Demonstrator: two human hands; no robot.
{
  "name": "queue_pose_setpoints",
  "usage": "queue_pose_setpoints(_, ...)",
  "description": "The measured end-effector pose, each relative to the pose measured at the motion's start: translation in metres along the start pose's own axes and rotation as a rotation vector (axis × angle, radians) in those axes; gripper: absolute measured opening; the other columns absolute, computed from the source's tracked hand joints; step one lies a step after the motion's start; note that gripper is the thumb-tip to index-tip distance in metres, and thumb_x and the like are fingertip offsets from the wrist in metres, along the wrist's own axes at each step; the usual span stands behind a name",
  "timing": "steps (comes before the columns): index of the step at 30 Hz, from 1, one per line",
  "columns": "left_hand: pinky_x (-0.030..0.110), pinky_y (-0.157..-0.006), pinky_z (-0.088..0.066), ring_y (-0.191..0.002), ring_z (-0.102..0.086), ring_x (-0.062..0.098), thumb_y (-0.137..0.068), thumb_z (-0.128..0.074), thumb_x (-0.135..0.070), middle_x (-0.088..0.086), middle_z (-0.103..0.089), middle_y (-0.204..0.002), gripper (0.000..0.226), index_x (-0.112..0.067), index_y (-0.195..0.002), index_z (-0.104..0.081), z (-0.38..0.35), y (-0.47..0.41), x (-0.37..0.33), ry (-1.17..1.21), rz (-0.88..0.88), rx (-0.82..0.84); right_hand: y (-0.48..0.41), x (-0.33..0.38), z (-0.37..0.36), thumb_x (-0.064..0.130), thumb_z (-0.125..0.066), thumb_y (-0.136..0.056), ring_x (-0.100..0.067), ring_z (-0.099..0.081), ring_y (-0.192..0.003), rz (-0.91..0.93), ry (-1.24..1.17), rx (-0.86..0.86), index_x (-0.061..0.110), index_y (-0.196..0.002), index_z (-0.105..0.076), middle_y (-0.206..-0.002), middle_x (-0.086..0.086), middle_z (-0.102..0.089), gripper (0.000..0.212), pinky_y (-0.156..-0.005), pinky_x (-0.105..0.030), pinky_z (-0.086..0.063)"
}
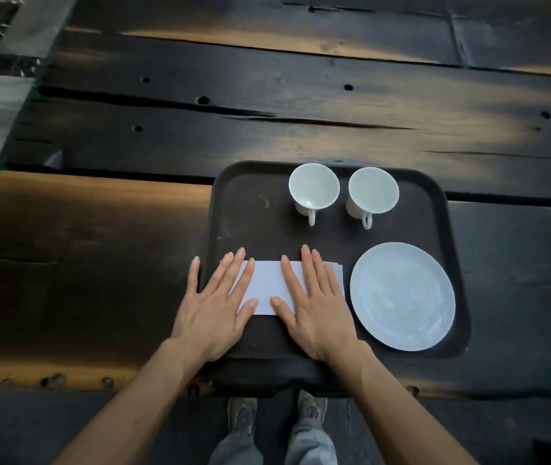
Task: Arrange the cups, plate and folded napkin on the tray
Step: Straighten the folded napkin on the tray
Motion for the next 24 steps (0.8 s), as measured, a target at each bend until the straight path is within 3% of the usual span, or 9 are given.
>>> queue_pose_setpoints(7,0.058,-0.123,0.007,-0.155,0.01,0.018,-0.101,-0.007,-0.061,0.002,0.011,-0.169,0.07,-0.026,-0.161,0.005,-0.004,0.0,-0.001,0.021,0.06,0.019,0.002,-0.005,-0.003,0.066,-0.013,-0.1,-0.022,0.013,-0.155,-0.01,-0.044,-0.008,0.032,-0.161,0.002,-0.169,-0.008,0.009,0.071,-0.126,-0.04,0.002)
queue_pose_setpoints(12,0.057,-0.121,0.014,-0.152,0.024,0.016,-0.097,0.005,-0.061,-0.001,0.029,-0.165,0.069,-0.03,-0.156,0.024,-0.001,-0.002,-0.002,0.021,0.075,0.072,0.002,-0.003,0.001,0.064,-0.013,-0.099,-0.023,0.019,-0.154,0.004,-0.039,0.049,0.03,-0.161,0.004,-0.168,-0.01,0.016,0.073,-0.124,-0.038,0.012)
queue_pose_setpoints(14,0.058,-0.119,0.02,-0.151,0.029,0.017,-0.099,0.003,-0.059,-0.002,0.037,-0.162,0.067,-0.03,-0.153,0.03,0.001,-0.003,-0.004,0.005,0.09,0.105,-0.001,0.003,0.005,0.062,-0.014,-0.099,-0.028,0.015,-0.154,-0.057,-0.024,0.049,0.024,-0.162,-0.003,-0.168,-0.016,0.012,0.074,-0.123,-0.041,0.014)
queue_pose_setpoints(17,0.06,-0.117,0.022,-0.151,0.031,0.019,-0.103,-0.007,-0.052,-0.001,0.039,-0.159,0.066,-0.029,-0.153,0.029,0.005,0.0,-0.008,-0.006,0.102,0.154,-0.01,0.041,0.014,0.055,-0.017,-0.101,-0.033,0.001,-0.155,-0.023,-0.094,-0.01,0.011,-0.159,-0.02,-0.167,-0.021,-0.006,0.072,-0.125,-0.051,0.002)
queue_pose_setpoints(20,0.064,-0.115,0.021,-0.146,0.039,0.022,-0.104,-0.022,-0.048,0.002,0.041,-0.159,0.075,-0.026,-0.154,0.029,0.004,0.004,-0.007,-0.054,0.048,0.215,-0.018,0.085,0.003,0.054,-0.013,-0.103,-0.021,0.009,-0.155,0.112,-0.24,0.031,0.02,-0.161,-0.005,-0.169,-0.01,0.0,0.068,-0.125,-0.048,0.001)
queue_pose_setpoints(24,0.062,-0.115,0.023,-0.148,0.036,0.019,-0.104,-0.02,-0.05,-0.001,0.038,-0.162,0.073,-0.029,-0.156,0.027,0.003,0.003,-0.001,0.001,0.022,0.166,-0.019,0.078,-0.006,0.059,-0.011,-0.102,-0.017,0.011,-0.155,0.072,-0.2,0.028,0.028,-0.161,0.0,-0.17,-0.005,0.003,0.068,-0.124,-0.044,0.009)
Point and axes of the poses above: each hand's wrist, its own y-axis away from the middle knuckle, its own z-axis out of the back of the hand, x = y × z, the point moved 8 cm from there along -y, towards the middle knuckle
